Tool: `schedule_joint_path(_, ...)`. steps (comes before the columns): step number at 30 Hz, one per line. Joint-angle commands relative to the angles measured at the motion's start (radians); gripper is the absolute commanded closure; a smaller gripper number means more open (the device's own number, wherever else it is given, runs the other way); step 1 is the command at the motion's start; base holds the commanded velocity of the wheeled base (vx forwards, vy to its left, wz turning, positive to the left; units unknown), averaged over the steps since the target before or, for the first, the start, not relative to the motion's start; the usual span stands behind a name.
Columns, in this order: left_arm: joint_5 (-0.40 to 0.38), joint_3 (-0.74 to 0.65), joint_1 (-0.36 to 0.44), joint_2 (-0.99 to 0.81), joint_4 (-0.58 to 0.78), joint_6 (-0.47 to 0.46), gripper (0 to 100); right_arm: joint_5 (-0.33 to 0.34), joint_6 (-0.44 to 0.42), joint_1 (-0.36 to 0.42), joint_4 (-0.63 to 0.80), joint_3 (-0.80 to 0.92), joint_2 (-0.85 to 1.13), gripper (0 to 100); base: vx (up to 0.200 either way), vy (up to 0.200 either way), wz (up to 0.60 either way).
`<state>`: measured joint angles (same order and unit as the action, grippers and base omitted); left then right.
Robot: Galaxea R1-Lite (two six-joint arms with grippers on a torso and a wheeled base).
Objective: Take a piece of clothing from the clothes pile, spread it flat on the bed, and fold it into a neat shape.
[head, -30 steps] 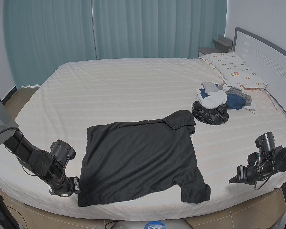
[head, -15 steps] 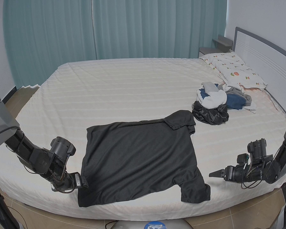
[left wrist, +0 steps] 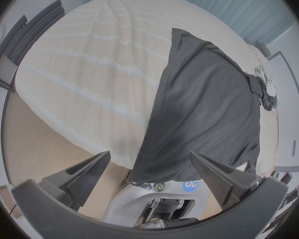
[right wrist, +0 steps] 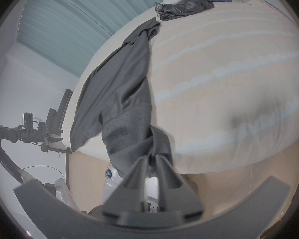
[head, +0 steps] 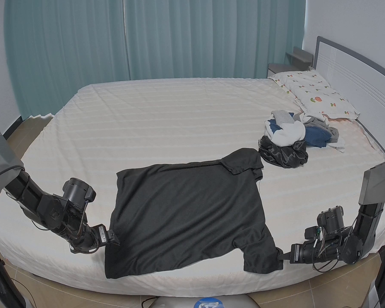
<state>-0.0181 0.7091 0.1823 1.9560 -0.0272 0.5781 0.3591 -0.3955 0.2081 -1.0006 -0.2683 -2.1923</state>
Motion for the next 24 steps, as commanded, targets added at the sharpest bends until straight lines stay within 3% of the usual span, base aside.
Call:
schedule_joint_path(1, -0.002, 0.006, -0.012, 0.003, 0.0, 0.0, 0, -0.005, 0.009, -0.021, -0.012, 0.035, -0.004, 100, 0.0, 0.0, 0.0)
schedule_joint_path(6, -0.002, 0.007, -0.017, 0.004, 0.0, 0.0, 0, -0.012, 0.043, -0.068, 0.023, 0.055, 0.054, 100, 0.0, 0.0, 0.0)
schedule_joint_path(11, -0.002, 0.007, -0.017, 0.003, 0.0, 0.0, 0, -0.012, 0.086, -0.068, 0.036, 0.063, 0.037, 100, 0.0, 0.0, 0.0)
schedule_joint_path(12, -0.002, 0.007, -0.017, 0.003, 0.0, 0.0, 0, -0.012, 0.086, -0.068, 0.036, 0.063, 0.037, 0, 0.0, 0.0, 0.0)
schedule_joint_path(17, -0.002, 0.009, -0.026, 0.004, -0.002, 0.0, 0, -0.022, 0.142, -0.102, 0.074, 0.073, 0.062, 0, 0.0, 0.0, 0.0)
schedule_joint_path(22, -0.013, 0.015, -0.027, 0.004, -0.002, 0.0, 0, -0.009, 0.121, -0.087, 0.034, 0.041, 0.026, 0, 0.0, 0.0, 0.0)
schedule_joint_path(24, -0.014, 0.016, -0.034, 0.004, -0.002, 0.0, 0, -0.009, 0.07, -0.056, -0.015, 0.027, -0.012, 0, 0.0, 0.0, 0.0)
